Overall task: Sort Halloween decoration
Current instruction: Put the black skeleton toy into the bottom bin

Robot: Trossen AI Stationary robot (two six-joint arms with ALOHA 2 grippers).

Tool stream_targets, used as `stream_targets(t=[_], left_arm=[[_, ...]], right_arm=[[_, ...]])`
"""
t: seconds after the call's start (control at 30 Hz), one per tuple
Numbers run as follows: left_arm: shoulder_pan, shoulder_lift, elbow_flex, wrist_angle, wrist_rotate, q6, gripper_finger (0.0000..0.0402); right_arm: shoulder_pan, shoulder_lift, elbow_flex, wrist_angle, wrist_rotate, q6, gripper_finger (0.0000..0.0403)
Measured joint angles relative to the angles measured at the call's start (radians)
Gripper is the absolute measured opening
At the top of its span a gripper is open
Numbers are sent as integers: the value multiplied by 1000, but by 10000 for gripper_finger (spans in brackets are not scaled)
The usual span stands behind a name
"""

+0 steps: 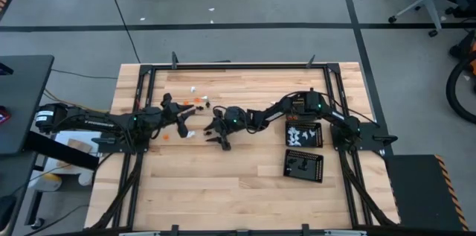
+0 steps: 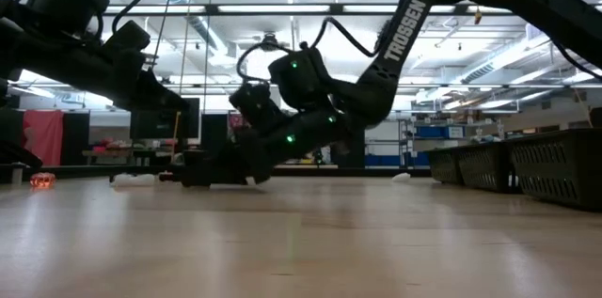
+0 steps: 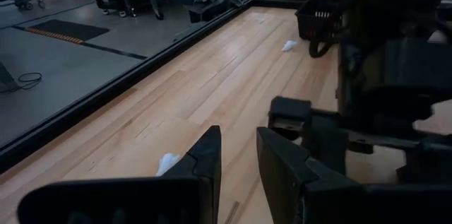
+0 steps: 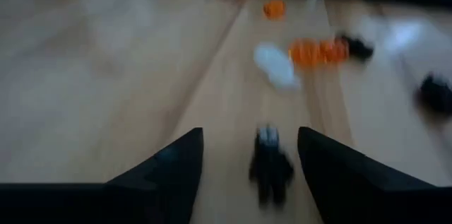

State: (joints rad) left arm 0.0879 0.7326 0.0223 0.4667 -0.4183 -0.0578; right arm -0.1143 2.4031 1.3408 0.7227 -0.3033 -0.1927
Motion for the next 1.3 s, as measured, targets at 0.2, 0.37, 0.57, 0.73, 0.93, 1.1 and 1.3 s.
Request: stream_targets(t=[0.2, 0.37, 0.57, 0.73, 0.93, 1.1, 1.3], left_arm=[[0, 0, 0, 24, 0, 0, 77], [0, 0, 0, 30, 0, 0, 77], [0, 0, 0, 30, 0, 0, 77], [0, 0, 0, 29, 0, 14, 77], [0, 0, 0, 20, 0, 26, 77], [0, 0, 0, 27, 1, 51, 77], [0, 0, 0, 141, 2, 167, 77]], right_arm=[[-11, -2, -10, -28, -5, 16, 181], [-11, -2, -10, -39, -4, 17, 111], [-13, -3, -9, -51, -11, 14, 47], [-13, -49, -11, -132, 0, 13, 50], [-7, -208, -11, -375, -28, -45, 53], [17, -365, -11, -619, -83, -62, 53], [81, -517, -11, -926, -90, -66, 53]])
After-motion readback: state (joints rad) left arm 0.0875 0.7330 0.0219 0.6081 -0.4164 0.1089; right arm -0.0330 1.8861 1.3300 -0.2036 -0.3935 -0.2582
